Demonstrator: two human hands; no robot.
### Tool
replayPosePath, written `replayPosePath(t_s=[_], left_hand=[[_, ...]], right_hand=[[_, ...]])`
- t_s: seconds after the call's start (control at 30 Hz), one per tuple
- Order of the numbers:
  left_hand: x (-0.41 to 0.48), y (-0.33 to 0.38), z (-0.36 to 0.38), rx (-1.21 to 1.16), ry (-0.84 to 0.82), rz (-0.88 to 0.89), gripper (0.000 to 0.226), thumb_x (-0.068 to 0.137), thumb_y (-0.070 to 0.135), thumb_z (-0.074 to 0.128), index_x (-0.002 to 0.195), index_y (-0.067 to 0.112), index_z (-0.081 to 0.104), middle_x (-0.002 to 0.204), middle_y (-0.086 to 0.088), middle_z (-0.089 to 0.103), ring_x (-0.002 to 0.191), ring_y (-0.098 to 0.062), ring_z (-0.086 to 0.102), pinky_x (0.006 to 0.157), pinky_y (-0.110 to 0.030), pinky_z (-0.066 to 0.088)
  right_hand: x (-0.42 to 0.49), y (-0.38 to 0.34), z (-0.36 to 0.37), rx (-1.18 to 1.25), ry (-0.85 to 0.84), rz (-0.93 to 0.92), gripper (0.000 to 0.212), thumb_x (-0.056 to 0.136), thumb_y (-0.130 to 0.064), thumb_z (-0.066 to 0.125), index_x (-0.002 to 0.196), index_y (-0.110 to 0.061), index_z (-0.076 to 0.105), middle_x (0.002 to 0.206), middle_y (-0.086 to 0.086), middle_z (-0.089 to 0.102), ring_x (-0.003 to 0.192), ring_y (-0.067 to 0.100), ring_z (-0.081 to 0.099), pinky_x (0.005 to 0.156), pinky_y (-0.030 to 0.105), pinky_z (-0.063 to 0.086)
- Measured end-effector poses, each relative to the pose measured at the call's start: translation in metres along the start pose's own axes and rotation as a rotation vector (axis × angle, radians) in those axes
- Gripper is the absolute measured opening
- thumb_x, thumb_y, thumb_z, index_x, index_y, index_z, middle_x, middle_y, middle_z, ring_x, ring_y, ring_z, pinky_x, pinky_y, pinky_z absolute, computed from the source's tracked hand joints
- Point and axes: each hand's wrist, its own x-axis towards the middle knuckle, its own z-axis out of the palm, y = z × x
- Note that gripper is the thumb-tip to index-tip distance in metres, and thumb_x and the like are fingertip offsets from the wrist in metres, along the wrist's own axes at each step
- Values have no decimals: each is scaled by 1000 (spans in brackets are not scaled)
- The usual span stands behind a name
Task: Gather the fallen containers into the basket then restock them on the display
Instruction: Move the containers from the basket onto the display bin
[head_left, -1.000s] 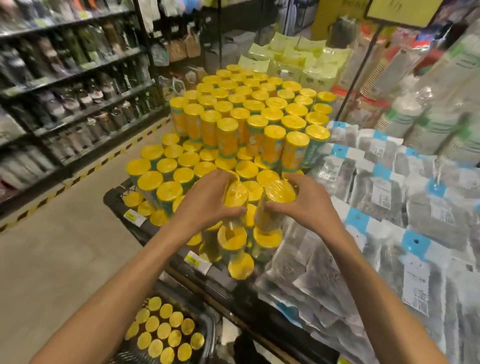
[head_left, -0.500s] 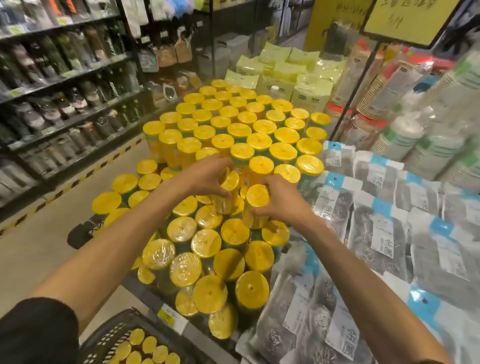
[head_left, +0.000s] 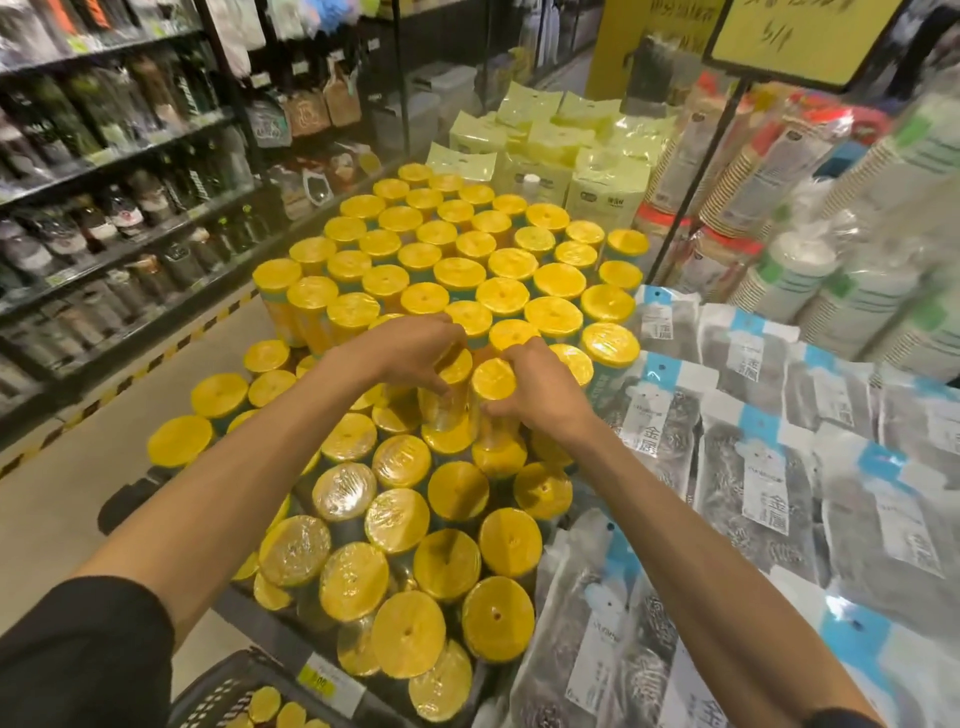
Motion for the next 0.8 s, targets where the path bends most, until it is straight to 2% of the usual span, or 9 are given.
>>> replayPosePath(t_s=[0.23,0.4,0.53,0.67,0.8], left_hand=[[7,-11,3,-69,7,-23,77,73,44,82,139,22,48,126,-3,56,111,-25,55,85,-40,50],[5,-14,5,-121,14,-48,78,69,47,84,134,20,49,122,-1,58,104,-22,56,84,-40,51],[2,-12,4,-123,24,-64,78,69,47,84,134,20,49,120,-1,51,100,-22,55,82,-42,51],[-2,-10,6,-99,41,-72,79,71,49,82,137,21,48,124,-1,48,102,-23,56,82,-42,52],[-6,-7,7,-84,64,-71,82,72,48,81,140,20,46,128,0,52,104,-22,58,82,-39,52]], right_hand=[[-1,-4,4,-2,63,29,69,69,-51,82,124,-15,58,120,6,51,105,25,56,76,33,45],[-2,-9,11,10,131,66,75,70,-53,81,126,-13,52,126,7,49,109,26,55,78,36,47],[-2,-15,13,-5,151,90,75,72,-55,80,125,-12,50,127,8,46,107,27,57,73,34,44],[-4,-18,13,-36,172,94,74,73,-56,78,124,-10,50,125,9,45,104,28,58,68,32,40],[-7,-18,14,-55,181,81,74,73,-57,78,124,-11,50,124,9,47,106,28,57,71,34,44]])
